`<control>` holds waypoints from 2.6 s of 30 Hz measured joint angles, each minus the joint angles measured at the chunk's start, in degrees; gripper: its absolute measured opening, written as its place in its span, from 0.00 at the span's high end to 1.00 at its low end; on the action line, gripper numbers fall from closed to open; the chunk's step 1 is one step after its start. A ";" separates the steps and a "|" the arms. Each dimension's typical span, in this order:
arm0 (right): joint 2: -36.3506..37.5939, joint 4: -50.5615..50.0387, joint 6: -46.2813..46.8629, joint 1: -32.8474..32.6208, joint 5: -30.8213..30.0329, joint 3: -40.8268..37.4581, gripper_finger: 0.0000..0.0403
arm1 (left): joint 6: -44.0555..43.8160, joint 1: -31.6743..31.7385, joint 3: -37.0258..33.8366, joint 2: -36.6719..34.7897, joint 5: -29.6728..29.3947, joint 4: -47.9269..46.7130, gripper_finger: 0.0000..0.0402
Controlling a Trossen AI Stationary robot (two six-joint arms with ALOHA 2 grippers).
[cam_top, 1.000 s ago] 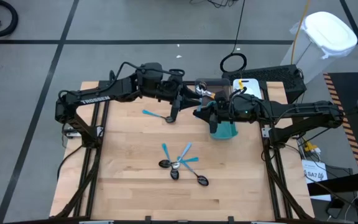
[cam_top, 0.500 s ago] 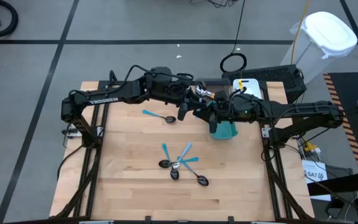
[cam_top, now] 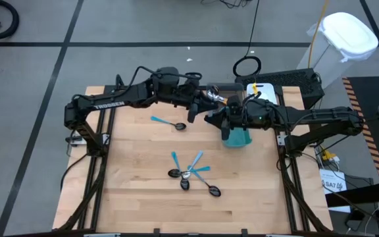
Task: Sort silverware by color (type)
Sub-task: Put the light blue spoon into the white bin
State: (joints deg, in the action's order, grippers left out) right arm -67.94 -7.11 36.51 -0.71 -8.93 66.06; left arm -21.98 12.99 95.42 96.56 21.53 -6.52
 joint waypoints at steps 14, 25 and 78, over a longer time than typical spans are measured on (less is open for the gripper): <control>0.00 -1.00 -1.08 0.00 0.13 0.02 0.90 | 0.58 0.17 0.00 -0.05 0.95 0.59 0.96; 0.21 -1.34 6.56 -0.32 -2.83 0.07 0.69 | -3.23 0.59 0.00 -0.05 -3.33 0.68 0.96; -12.90 -20.06 -17.42 3.19 -32.96 16.98 0.66 | -13.09 -0.15 0.00 -0.05 -41.04 2.48 0.95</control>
State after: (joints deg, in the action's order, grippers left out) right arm -80.84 -27.17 19.10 2.48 -41.89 83.05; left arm -35.07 12.84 95.42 96.51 -19.51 -4.05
